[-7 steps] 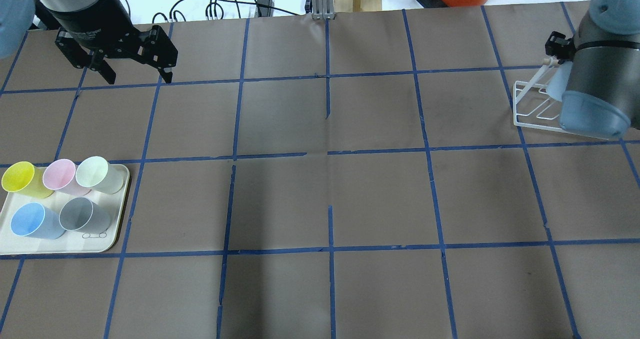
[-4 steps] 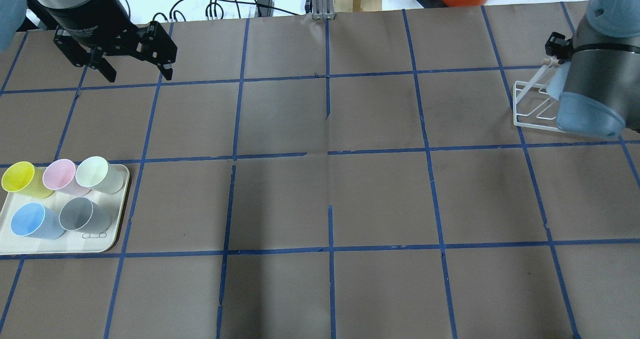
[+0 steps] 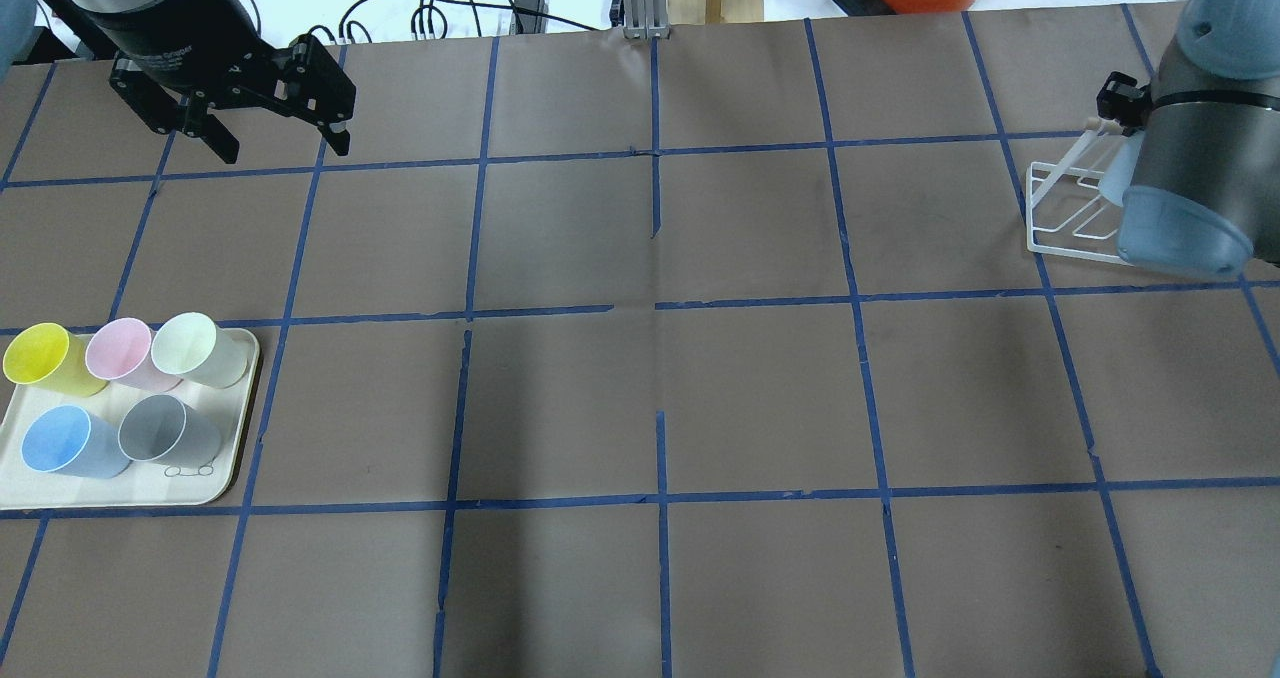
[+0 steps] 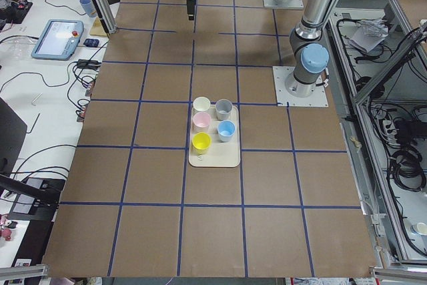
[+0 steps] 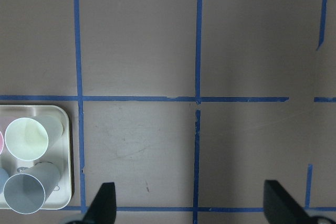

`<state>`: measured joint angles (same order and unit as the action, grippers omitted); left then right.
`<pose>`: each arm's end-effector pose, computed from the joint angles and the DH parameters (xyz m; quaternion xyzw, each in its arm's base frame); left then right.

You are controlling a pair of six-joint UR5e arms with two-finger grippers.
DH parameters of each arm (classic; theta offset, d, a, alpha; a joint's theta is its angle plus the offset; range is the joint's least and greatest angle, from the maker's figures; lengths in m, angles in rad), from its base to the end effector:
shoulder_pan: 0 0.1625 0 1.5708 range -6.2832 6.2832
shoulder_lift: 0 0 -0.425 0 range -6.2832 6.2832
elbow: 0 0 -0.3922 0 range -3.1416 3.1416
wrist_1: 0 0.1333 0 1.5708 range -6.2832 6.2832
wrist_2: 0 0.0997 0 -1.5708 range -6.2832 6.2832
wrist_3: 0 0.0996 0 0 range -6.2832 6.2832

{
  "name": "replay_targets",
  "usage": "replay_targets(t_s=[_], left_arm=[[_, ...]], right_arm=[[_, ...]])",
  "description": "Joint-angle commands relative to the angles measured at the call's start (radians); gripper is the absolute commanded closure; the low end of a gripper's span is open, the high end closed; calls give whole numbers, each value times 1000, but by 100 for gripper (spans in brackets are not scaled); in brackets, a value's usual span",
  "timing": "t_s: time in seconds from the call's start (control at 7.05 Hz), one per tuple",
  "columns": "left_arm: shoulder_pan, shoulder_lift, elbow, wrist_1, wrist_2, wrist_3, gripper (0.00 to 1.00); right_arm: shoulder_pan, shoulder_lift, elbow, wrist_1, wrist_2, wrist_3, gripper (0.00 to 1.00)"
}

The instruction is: Transfer IKEA cup to right arm and place on rack

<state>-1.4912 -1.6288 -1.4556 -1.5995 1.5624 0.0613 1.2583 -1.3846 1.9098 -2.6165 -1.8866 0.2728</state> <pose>-0.0925 -0.5277 0.5125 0.0091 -0.9998 0.0145 0.0032 -0.0722 -0.5564 0.3510 -0.3141 -0.9021 0.2511 0.1570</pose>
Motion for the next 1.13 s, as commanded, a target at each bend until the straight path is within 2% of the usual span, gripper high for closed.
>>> replay_targets(t_s=[0.0, 0.43, 0.57, 0.71, 0.85, 0.99], left_arm=[[-3, 10, -8, -2, 7, 18, 0], [-3, 6, 4, -5, -2, 45, 0], [-3, 3, 4, -5, -2, 43, 0], [-3, 4, 6, -5, -2, 45, 0], [-3, 4, 7, -5, -2, 45, 0], [-3, 3, 9, -5, -4, 45, 0]], right_arm=[[0, -4, -1, 3, 0, -6, 0], [9, -69, 0, 23, 9, -20, 0], [22, -115, -9, 130, 29, -36, 0], [35, -175, -36, 317, 103, -38, 0], [44, -248, -104, 574, 172, -65, 0], [77, -270, -165, 778, 194, -99, 0]])
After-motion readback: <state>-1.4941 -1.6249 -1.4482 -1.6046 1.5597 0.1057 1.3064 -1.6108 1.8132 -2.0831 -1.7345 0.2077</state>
